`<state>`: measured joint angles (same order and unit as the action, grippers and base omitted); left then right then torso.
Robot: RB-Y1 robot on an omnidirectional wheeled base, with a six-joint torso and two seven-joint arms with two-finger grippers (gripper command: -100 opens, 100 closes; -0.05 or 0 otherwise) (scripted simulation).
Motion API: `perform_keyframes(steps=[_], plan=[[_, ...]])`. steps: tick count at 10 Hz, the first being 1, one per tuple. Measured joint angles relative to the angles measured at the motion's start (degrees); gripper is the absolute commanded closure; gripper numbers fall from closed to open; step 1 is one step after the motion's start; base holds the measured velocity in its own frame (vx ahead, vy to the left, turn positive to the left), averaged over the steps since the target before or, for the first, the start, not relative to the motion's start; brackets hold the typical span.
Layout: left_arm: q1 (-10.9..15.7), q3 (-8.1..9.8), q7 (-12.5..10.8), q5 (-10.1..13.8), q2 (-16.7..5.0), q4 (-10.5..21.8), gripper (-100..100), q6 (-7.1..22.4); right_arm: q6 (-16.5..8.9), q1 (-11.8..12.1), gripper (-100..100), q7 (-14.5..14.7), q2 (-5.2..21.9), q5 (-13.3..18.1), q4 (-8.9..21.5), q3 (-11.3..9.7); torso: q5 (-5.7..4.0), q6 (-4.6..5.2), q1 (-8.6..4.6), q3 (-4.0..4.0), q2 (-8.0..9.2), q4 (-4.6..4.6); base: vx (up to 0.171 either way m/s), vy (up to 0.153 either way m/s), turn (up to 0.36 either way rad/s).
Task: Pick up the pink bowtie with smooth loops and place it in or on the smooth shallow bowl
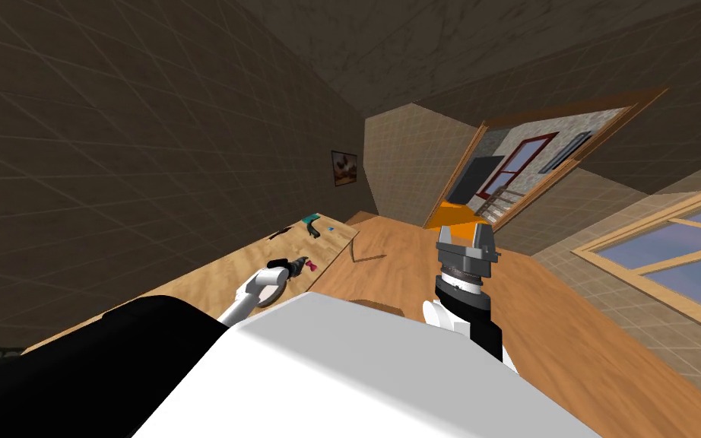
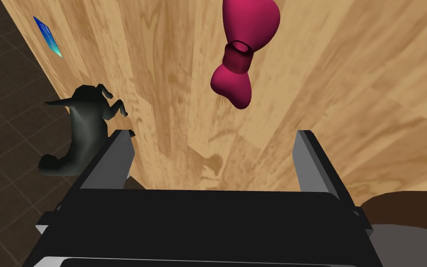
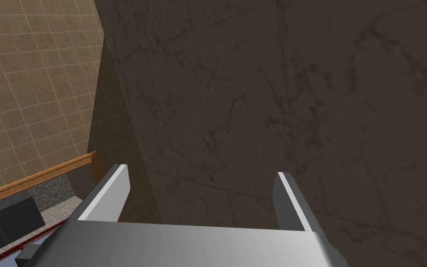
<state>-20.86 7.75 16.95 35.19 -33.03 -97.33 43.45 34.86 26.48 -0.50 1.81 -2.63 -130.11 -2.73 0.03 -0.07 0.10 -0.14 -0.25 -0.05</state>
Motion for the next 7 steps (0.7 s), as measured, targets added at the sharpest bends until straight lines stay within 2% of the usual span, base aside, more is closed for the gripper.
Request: perform_keyframes(steps=[7], plan=[[0.8, -0.10, 2.3, 3.3, -1.2, 4.6, -100, 9.3, 0.0, 0.0, 0, 0.0, 0.0, 0.0, 0.0, 0.0, 0.01, -0.02, 0.02, -0.06, -0.10, -0.03, 0.052, 0.024, -0.103]])
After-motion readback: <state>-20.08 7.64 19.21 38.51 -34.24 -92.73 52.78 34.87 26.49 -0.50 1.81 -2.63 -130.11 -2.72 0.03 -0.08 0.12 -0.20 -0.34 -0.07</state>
